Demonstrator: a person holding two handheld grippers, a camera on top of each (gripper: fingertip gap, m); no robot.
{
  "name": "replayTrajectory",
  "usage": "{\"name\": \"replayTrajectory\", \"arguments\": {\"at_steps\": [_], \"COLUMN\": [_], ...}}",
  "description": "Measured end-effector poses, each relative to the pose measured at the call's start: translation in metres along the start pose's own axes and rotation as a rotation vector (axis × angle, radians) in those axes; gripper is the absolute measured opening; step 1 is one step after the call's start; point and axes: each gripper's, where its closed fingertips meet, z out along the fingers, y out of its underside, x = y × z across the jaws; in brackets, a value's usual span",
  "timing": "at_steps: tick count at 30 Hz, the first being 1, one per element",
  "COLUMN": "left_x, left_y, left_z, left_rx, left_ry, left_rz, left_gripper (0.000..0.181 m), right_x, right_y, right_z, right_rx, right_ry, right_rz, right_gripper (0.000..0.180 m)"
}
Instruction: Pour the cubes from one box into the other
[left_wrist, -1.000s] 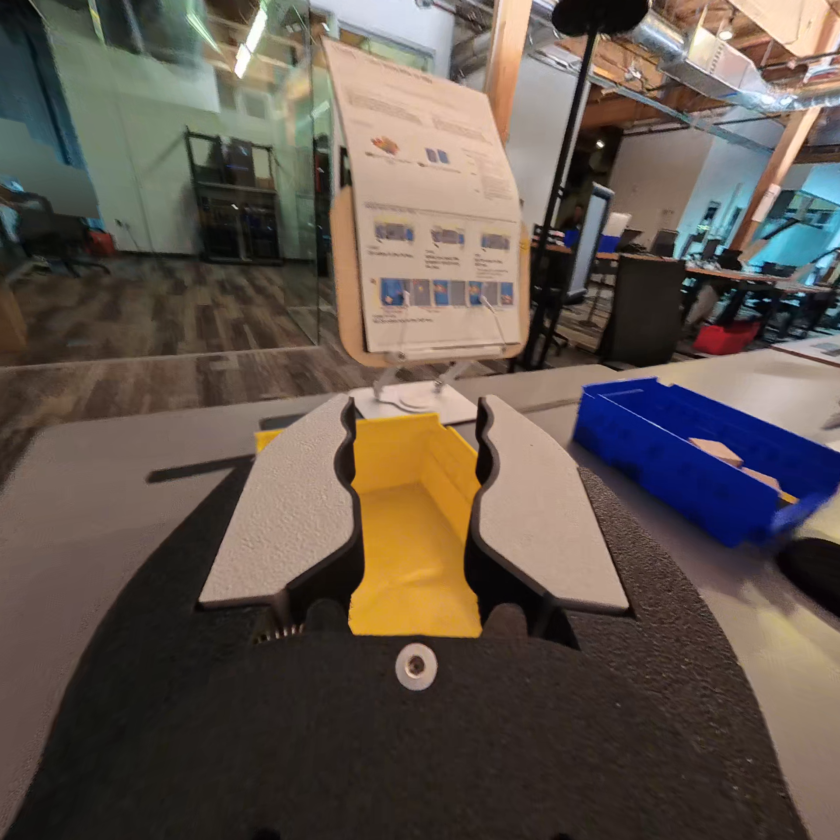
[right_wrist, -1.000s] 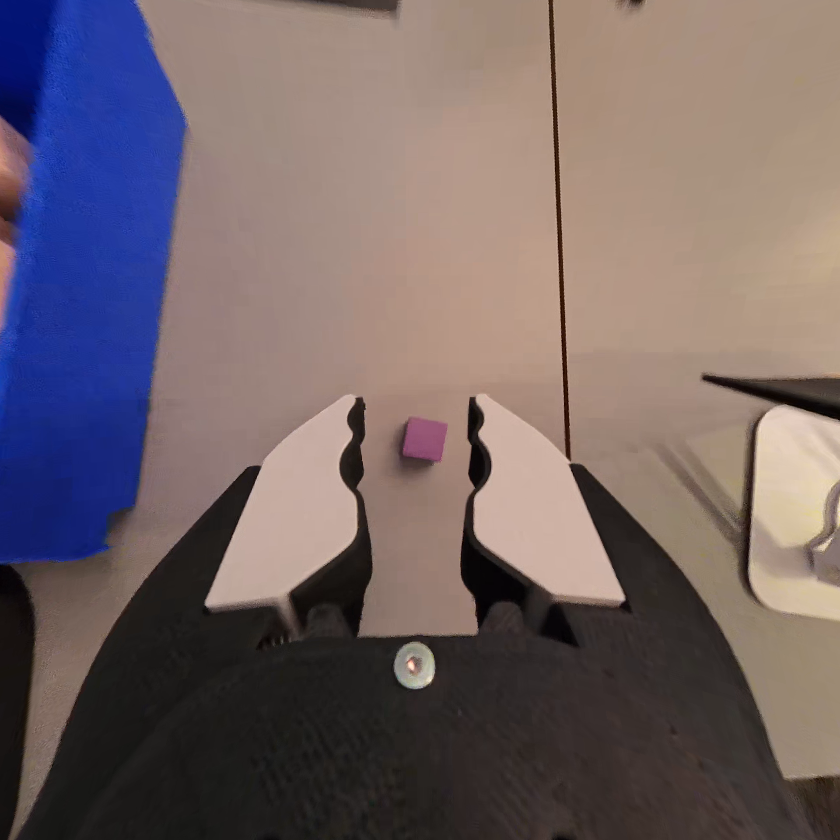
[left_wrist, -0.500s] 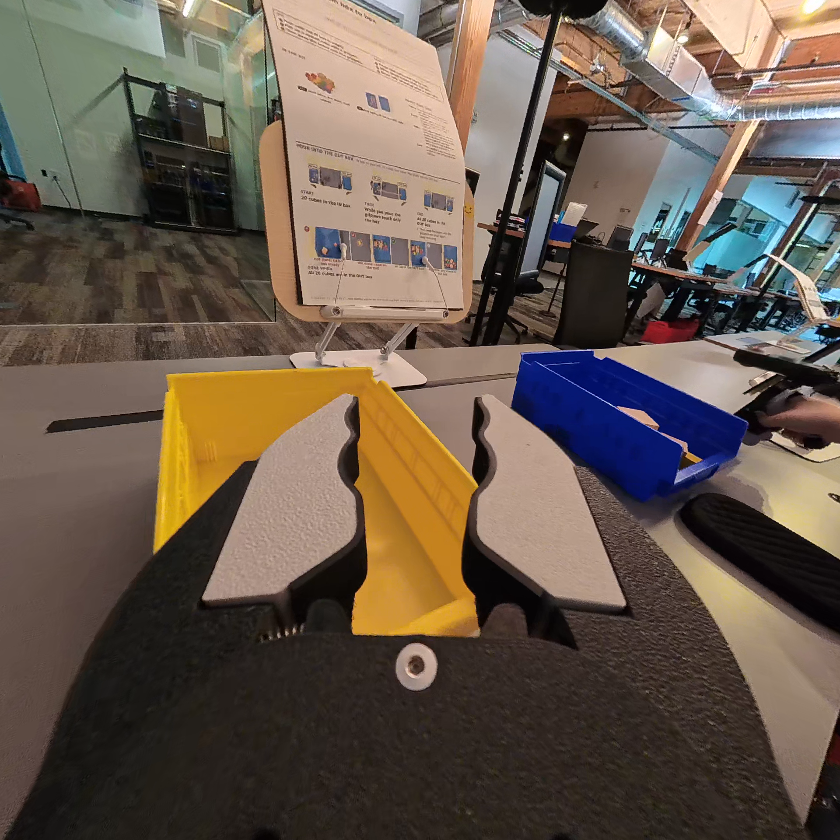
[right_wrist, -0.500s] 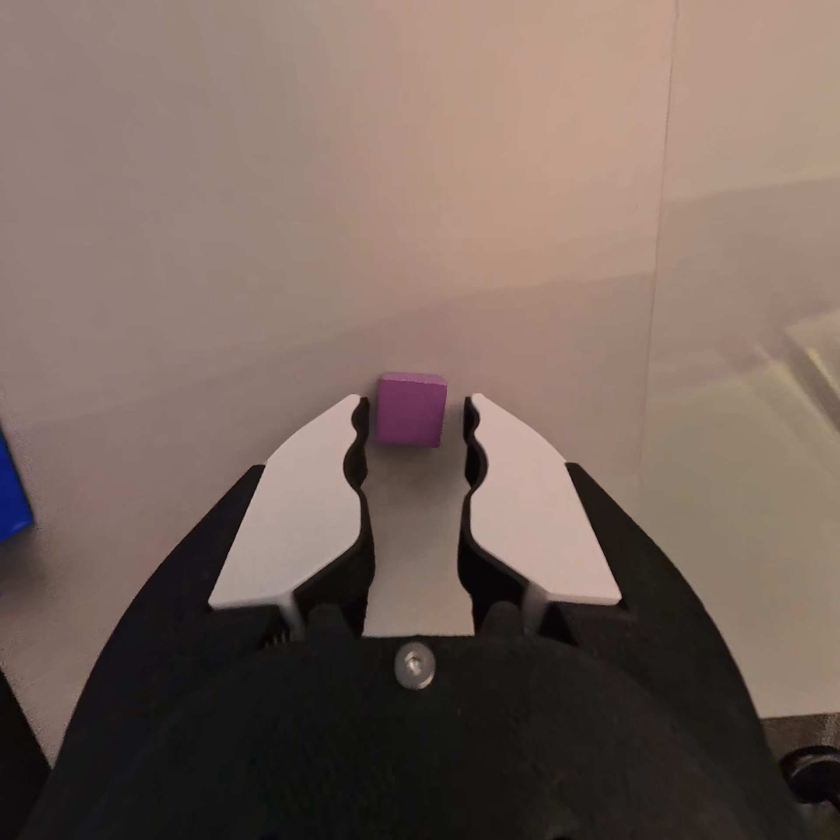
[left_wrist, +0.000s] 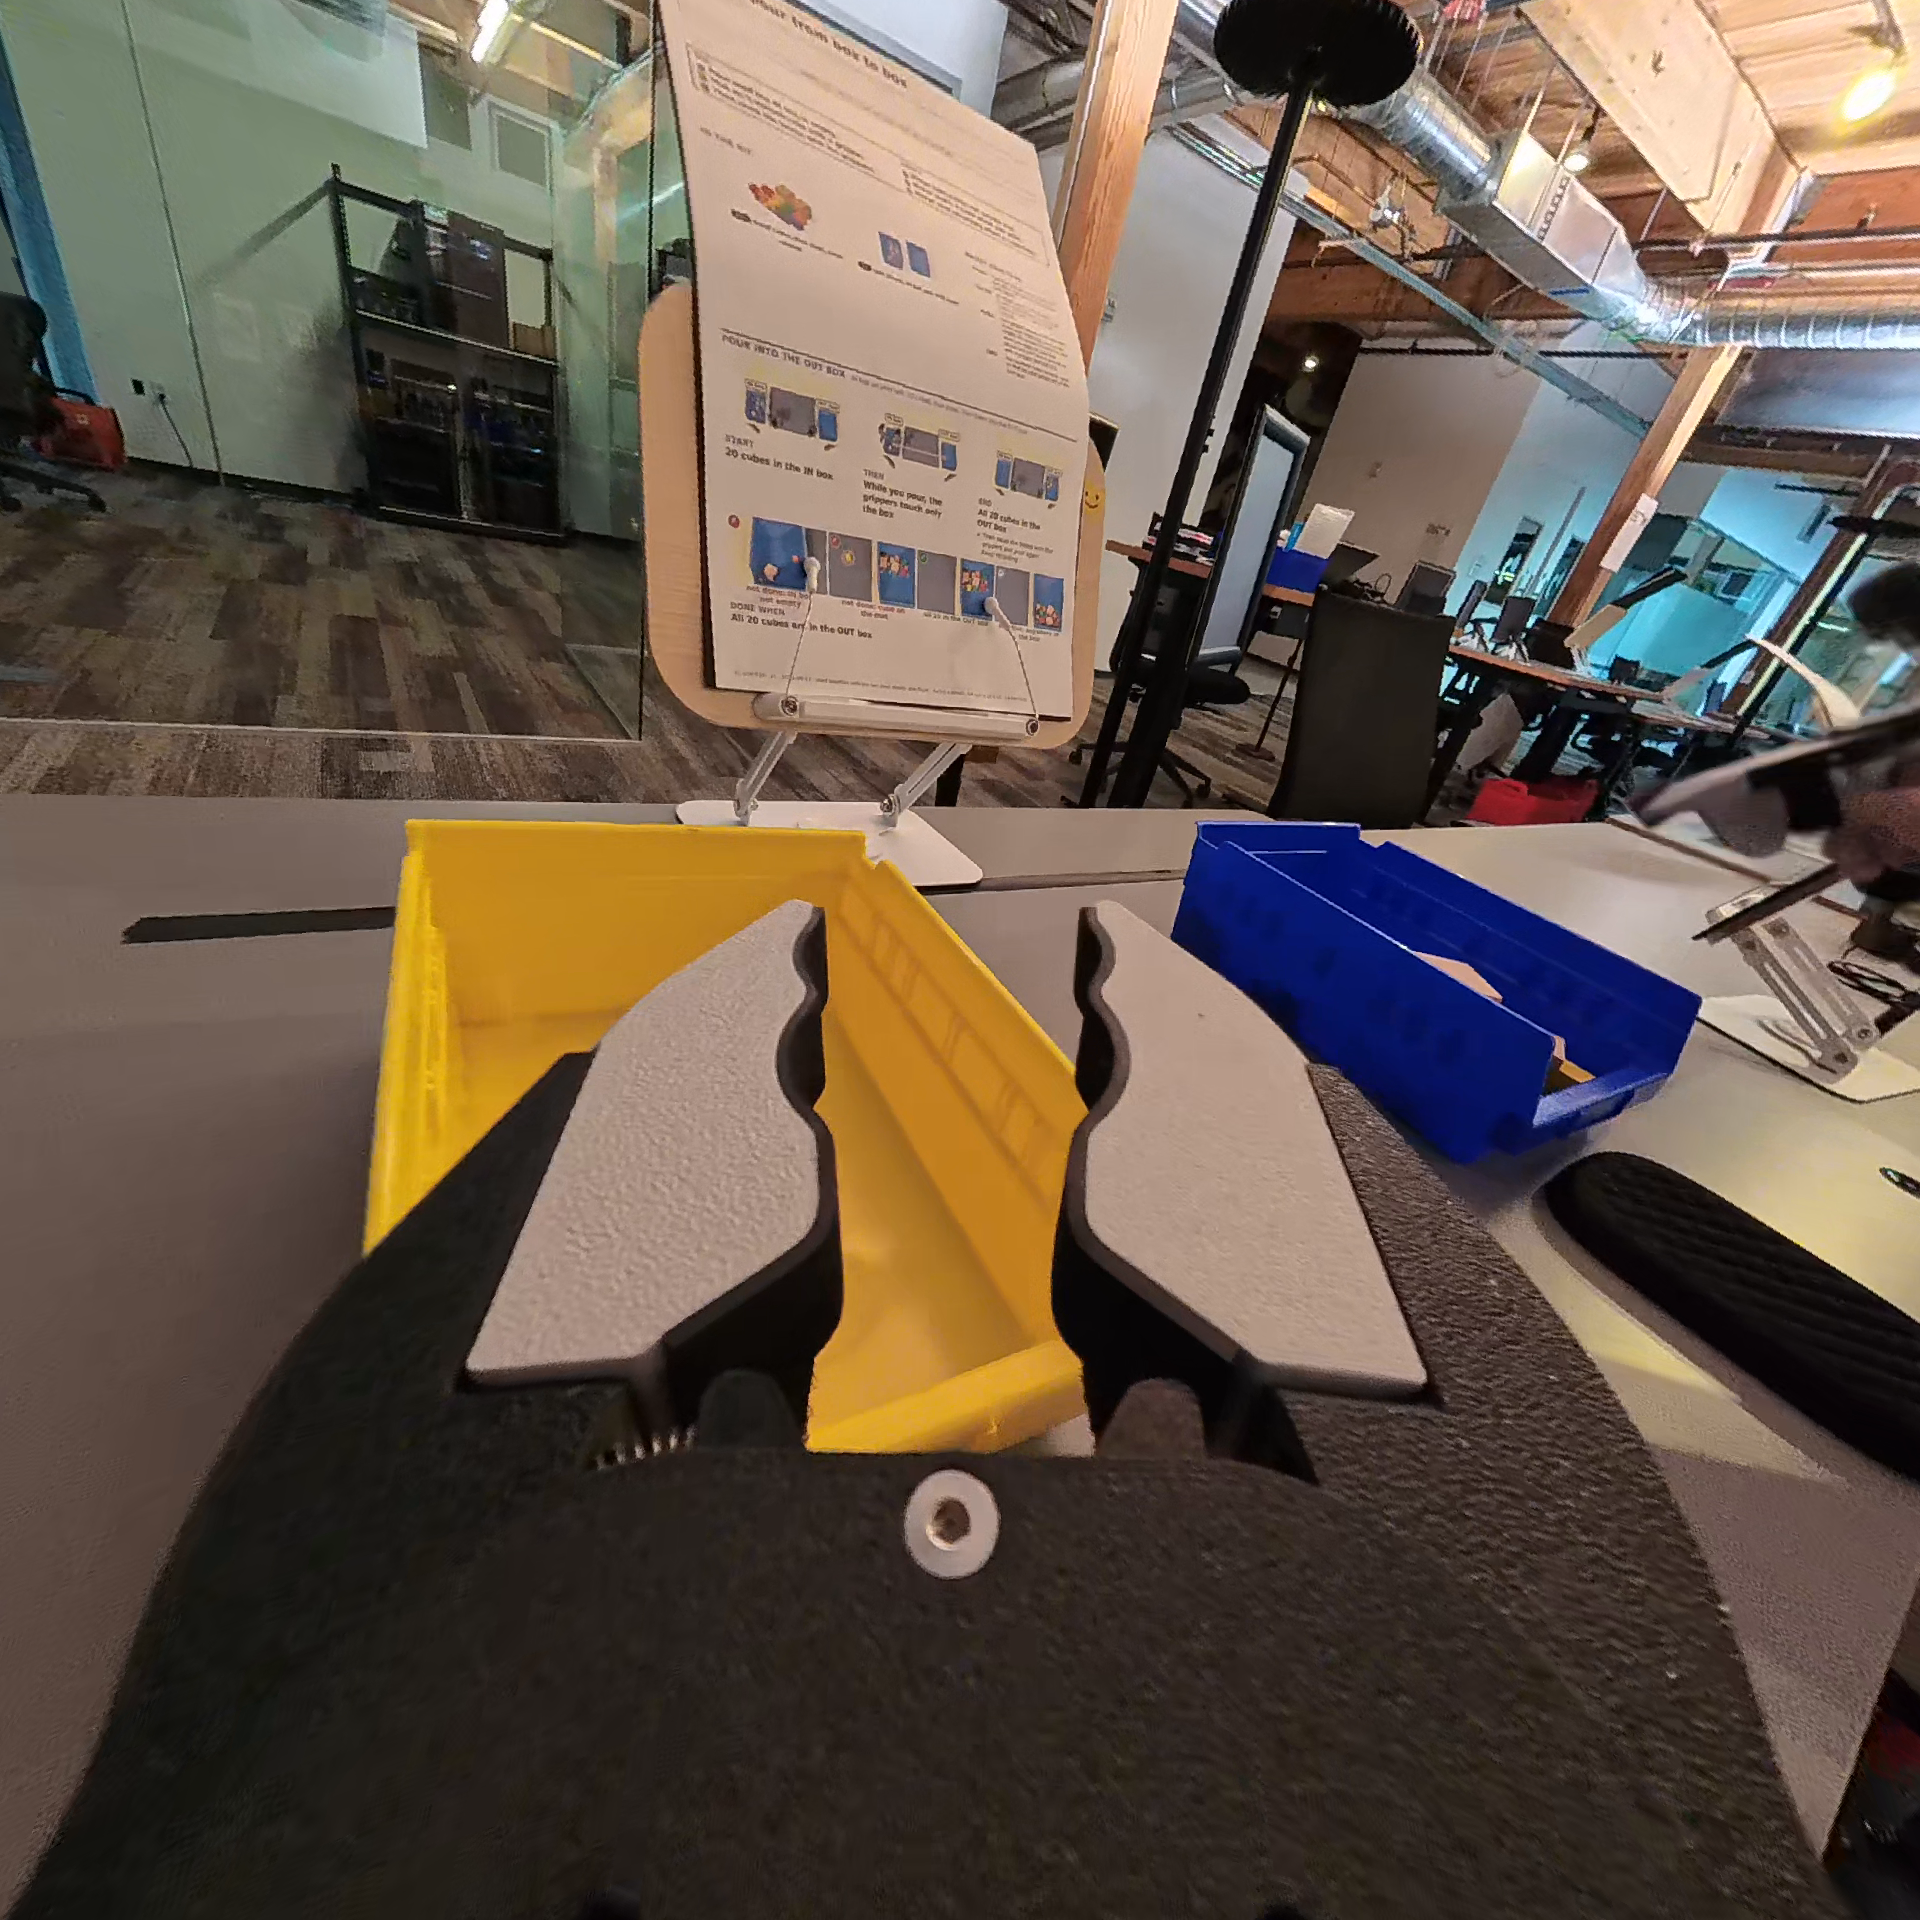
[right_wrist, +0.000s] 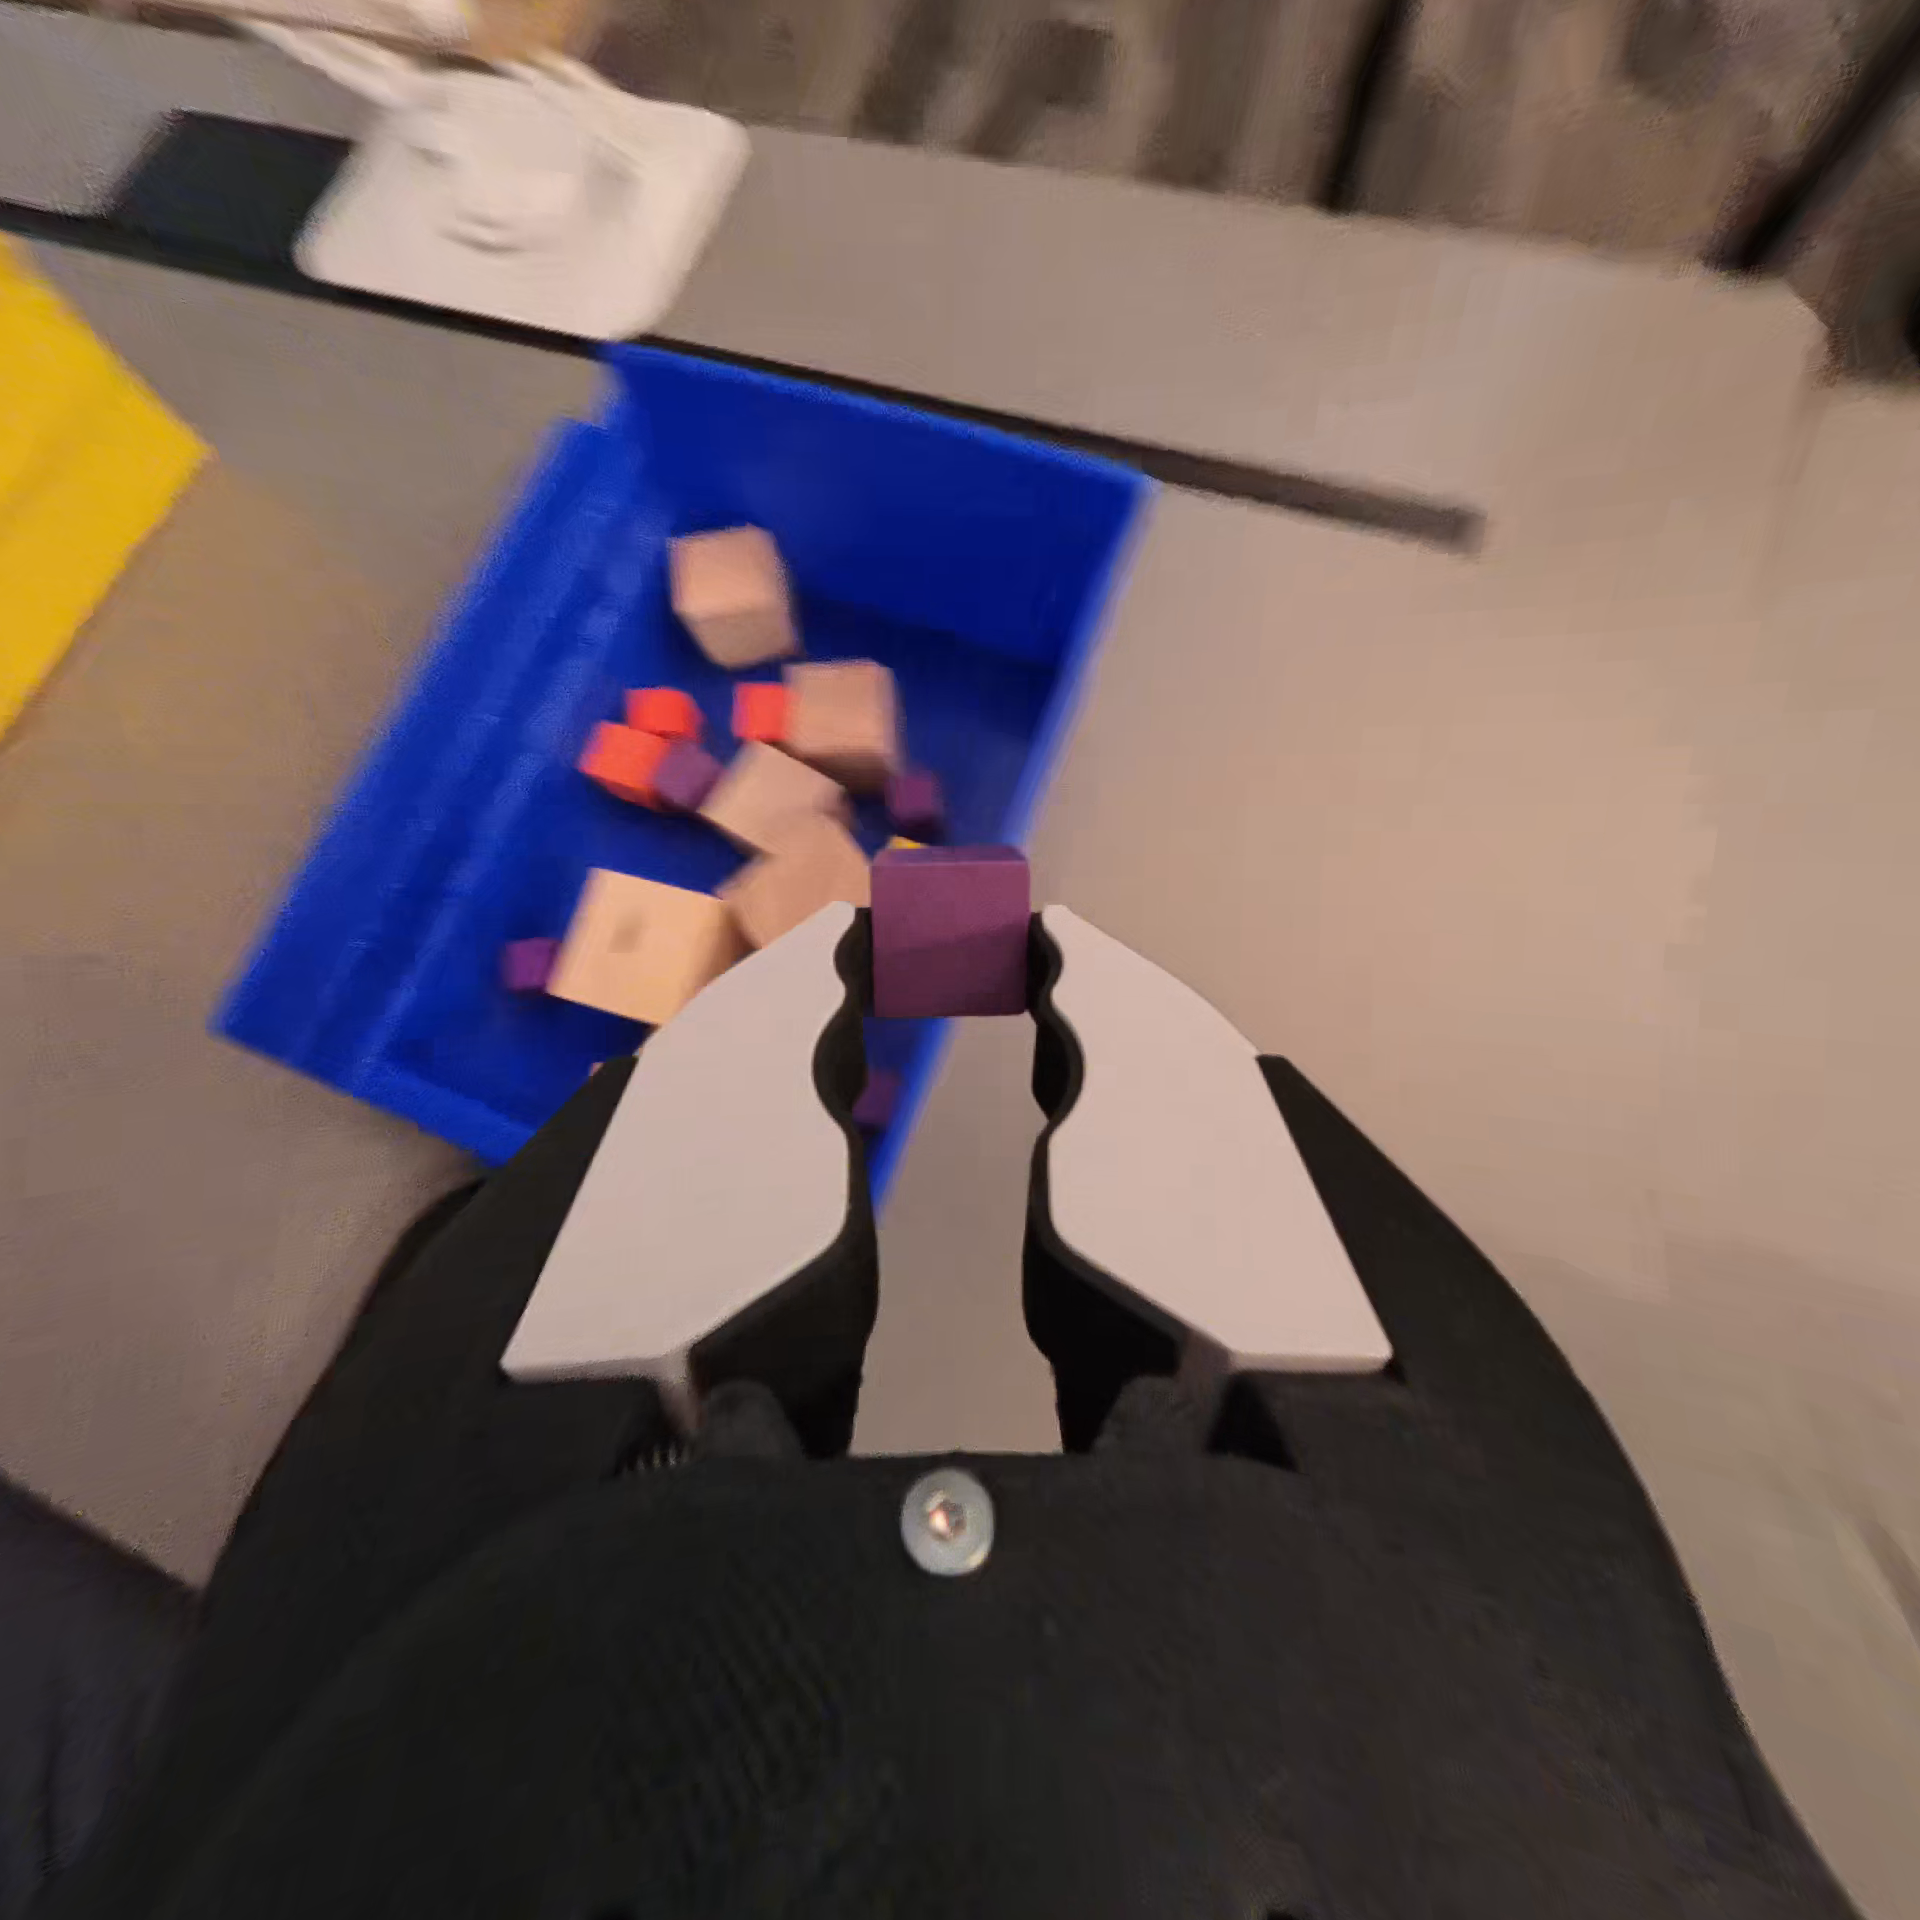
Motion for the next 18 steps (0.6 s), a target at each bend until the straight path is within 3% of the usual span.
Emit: {"name": "replayTrajectory", "arguments": {"at_steps": [4,10,18], "left_x": [0.006,0.01,-0.005], "left_y": [0.012,0.019,0.026], "left_z": [0.006,-0.004,-0.026], "left_rx": [-0.021,-0.064,-0.081], "left_ry": [0.023,0.028,-0.025], "left_rz": [-0.028,-0.036,-0.053], "left_gripper": [0.045,0.045,0.046], "right_x": [-0.075,-0.118,-0.135], "right_y": [-0.006,0.032,0.031], "right_z": [0.054,0.132,0.143], "right_rx": [-0.142,-0.323,-0.24], "right_ry": [-0.174,-0.194,-0.24], "right_rz": [-0.193,-0.398,-0.35], "right_gripper": [0.028,0.029,0.035]}}
